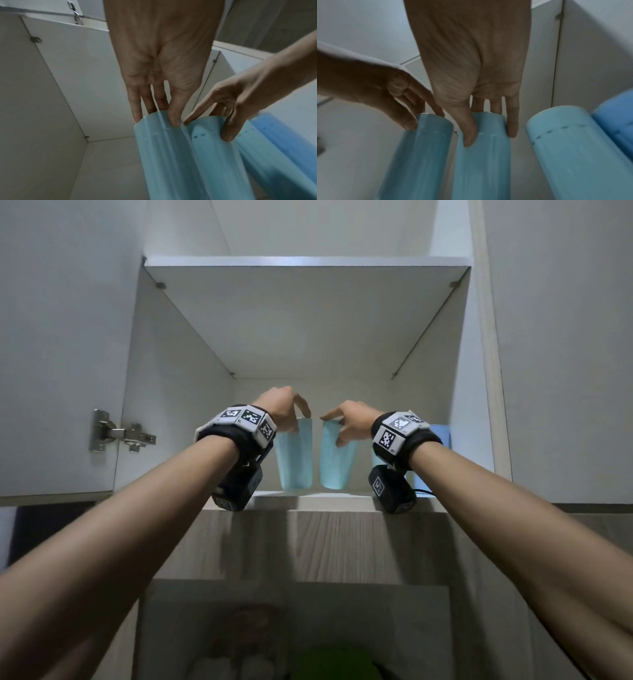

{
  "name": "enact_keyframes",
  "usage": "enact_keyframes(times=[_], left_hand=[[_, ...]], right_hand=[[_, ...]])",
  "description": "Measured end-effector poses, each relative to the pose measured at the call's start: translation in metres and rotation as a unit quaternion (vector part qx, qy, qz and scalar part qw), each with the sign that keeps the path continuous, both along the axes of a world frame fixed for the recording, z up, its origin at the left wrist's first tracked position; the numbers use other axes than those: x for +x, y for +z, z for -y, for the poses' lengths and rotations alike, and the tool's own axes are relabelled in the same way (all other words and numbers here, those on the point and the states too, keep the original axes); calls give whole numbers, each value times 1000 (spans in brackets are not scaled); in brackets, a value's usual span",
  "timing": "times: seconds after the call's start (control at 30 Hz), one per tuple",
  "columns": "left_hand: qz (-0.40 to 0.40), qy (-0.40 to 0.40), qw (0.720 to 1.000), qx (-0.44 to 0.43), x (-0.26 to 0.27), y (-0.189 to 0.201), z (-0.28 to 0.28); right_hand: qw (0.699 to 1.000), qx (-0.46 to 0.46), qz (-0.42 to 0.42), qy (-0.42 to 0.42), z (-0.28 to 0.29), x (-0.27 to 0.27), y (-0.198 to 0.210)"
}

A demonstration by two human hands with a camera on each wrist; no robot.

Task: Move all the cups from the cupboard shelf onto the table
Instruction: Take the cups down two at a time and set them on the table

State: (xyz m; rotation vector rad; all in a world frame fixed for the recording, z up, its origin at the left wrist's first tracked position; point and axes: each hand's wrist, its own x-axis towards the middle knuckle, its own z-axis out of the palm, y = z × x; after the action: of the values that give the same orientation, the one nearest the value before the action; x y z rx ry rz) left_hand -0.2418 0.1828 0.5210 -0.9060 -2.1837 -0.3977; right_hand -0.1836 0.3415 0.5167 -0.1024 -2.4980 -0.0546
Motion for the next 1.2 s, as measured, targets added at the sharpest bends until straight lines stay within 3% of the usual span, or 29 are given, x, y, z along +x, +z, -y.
enact_keyframes(times=[0.13, 0.33, 0.5, 0.63, 0.73, 0.83, 1.0, 1.2], left_hand=[[-23, -23, 998, 61, 46, 2, 32], [-16, 18, 991, 132, 132, -13, 80], [30, 68, 985, 156, 202, -62, 123], [76, 140, 974, 161, 252, -119, 158], [102, 227, 957, 148, 283, -180, 189], [180, 296, 926, 154, 309, -264, 221], [314, 384, 854, 157, 361, -430, 264], [424, 461, 756, 193, 418, -589, 295]], right_hand=[[992, -61, -50, 104, 4, 31, 3], [962, -93, -55, 252, 36, 92, -3], [928, -114, -14, 355, 65, 127, -39], [888, -163, 38, 429, 91, 150, -90], [856, -207, 88, 465, 124, 156, -154], [847, -215, 135, 467, 163, 158, -241], [825, -162, 291, 456, 235, 176, -409], [784, -61, 428, 445, 301, 220, -578]])
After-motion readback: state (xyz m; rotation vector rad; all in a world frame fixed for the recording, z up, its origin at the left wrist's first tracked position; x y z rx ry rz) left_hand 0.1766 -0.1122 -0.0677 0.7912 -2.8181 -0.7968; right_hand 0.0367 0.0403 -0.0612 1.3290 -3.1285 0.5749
